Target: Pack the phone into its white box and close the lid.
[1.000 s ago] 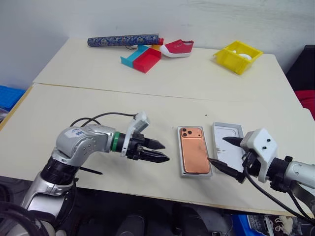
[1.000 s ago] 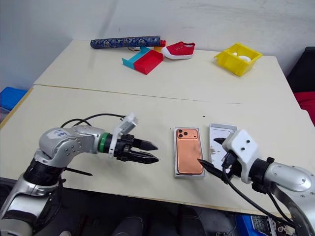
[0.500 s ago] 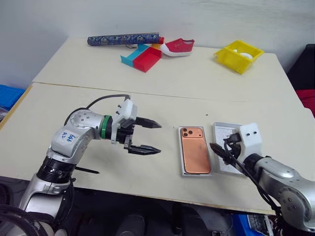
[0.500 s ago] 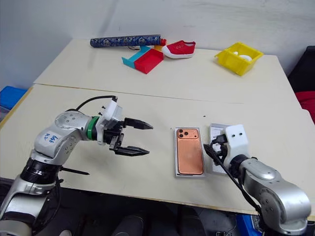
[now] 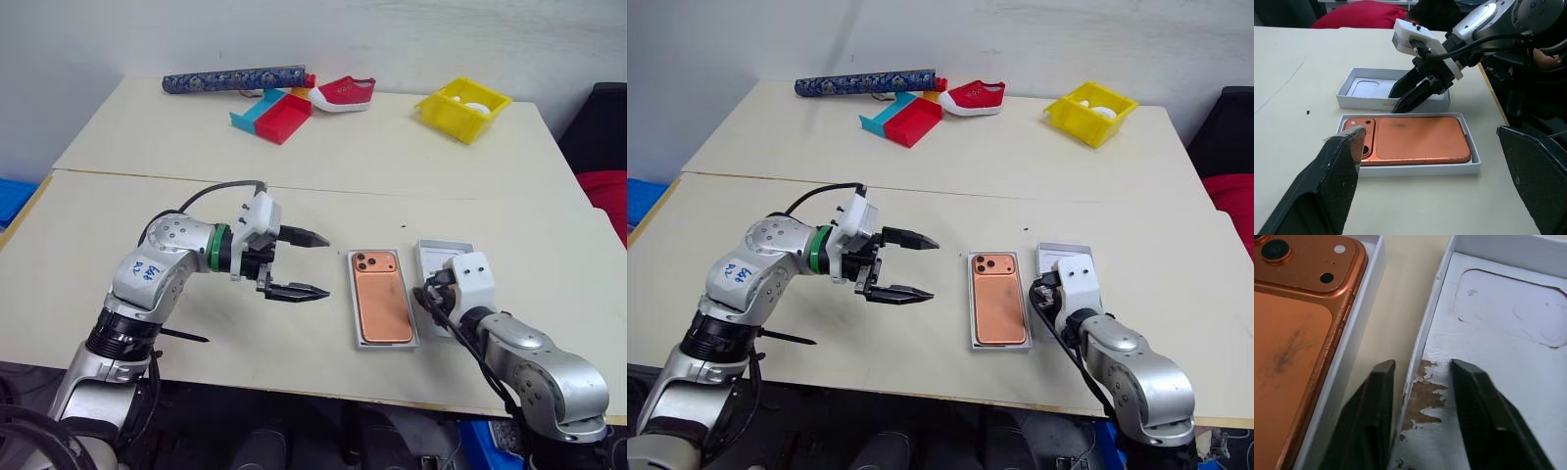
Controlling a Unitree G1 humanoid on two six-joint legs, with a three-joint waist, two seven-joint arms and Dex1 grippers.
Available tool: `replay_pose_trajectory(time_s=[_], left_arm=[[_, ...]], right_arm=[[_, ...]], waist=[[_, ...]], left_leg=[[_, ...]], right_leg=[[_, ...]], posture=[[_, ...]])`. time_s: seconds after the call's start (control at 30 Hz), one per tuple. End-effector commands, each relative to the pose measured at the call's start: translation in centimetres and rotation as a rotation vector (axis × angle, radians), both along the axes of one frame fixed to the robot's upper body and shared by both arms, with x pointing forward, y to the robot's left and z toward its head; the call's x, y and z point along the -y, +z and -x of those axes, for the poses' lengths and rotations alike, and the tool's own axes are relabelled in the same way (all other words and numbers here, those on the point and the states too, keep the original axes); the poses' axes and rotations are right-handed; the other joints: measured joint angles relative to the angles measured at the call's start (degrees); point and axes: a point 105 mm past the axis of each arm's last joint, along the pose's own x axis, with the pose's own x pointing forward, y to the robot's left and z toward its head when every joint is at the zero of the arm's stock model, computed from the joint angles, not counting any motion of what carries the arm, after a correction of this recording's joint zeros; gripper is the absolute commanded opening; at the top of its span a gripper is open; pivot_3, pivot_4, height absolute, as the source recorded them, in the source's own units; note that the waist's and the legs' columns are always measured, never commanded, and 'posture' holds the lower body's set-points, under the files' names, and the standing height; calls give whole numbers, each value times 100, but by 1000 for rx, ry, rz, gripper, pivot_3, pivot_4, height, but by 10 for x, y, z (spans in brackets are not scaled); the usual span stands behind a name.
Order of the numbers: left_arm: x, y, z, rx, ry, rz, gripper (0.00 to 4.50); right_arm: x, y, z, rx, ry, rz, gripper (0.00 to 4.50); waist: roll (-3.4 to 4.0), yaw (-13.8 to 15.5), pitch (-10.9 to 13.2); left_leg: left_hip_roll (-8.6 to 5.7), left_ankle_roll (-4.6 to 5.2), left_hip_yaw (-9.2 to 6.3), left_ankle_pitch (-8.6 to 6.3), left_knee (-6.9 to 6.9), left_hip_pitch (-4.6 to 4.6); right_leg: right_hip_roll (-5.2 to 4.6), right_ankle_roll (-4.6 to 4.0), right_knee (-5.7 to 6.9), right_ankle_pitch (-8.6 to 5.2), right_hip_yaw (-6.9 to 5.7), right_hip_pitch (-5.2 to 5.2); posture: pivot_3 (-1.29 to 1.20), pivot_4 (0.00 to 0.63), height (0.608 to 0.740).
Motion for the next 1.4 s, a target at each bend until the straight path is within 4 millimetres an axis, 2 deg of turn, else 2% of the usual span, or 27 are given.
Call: replay_pose_trajectory(time_s=[0.03, 0.1, 0.27, 0.37, 0.5, 0.63, 0.7, 0.83, 1.07, 1.17, 1.4], left_arm=[[0, 2, 2, 29, -2, 8, 4500], [-1, -1, 2, 22, 3, 4, 4500], [-4, -7, 2, 7, 16, -6, 4500], [-9, -11, 0, -2, 31, -20, 4500], [-17, -16, -4, -6, 63, -36, 4500], [-22, -17, -6, -6, 90, -45, 4500], [-25, -18, -6, -3, 103, -51, 4500], [-31, -16, -7, 0, 133, -53, 4500], [-42, -19, -7, -11, 190, -58, 4500], [-44, -28, -11, -11, 219, -78, 3896], [-31, -48, -24, -5, 220, -123, 1617]], right_arm=[[1, 5, 4, 21, -16, 12, 519], [0, 12, 7, 43, -12, -3, 51], [-14, 42, 14, 122, 89, -131, 51], [-43, 70, 28, 146, 309, -321, 51], [-83, 94, 41, 117, 543, -683, 51], [-108, 115, 45, -20, 606, -1014, 51], [-119, 118, 43, -86, 613, -1122, 51], [-133, 108, 33, -170, 554, -1292, 51], [-135, 80, 19, -288, 415, -1377, 51], [-130, 70, 19, -305, 366, -1373, 0], [-119, 48, 25, -301, 307, -1275, 0]], waist=[[0, 4, 0], [0, 5, 0], [0, 7, 0], [3, -17, 2], [6, -27, 3], [12, -32, 7], [10, -34, 6], [8, -54, 5], [11, -73, 6], [11, -74, 6], [9, -58, 5]], left_leg=[[0, 0, 0, 0, 0, 0], [0, 0, 0, 0, 1, -1], [0, 1, -1, 0, 1, -2], [0, 1, 0, 0, 2, -1], [9, 0, -2, 1, -3, 6], [2, 4, -2, 3, -3, 4], [-1, 5, -1, 3, -2, 3], [3, 5, -2, 3, -2, 2], [1, 8, -1, 3, 0, 0], [2, 8, -2, 3, 0, 0], [1, 10, 0, 2, 1, 0]], right_leg=[[0, 0, 1, 0, 0, 0], [0, 0, 1, 0, 0, 0], [0, 0, 1, 0, 0, 0], [0, 2, 2, 2, 2, 0], [5, -2, 8, 2, 0, 1], [-5, -3, 5, 2, 1, 2], [-8, -2, 2, 2, 0, 2], [-3, -2, 2, 3, -1, 2], [-3, -1, 4, 3, 1, -1], [-2, -1, 4, 3, 0, -1], [-2, 0, 6, 4, 1, 0]], posture=[[0, 150, 740], [0, 150, 740], [0, 150, 740], [0, 150, 740], [0, 150, 740], [0, 150, 740], [0, 150, 740], [0, 150, 740], [0, 150, 740], [0, 150, 740], [0, 150, 740]])
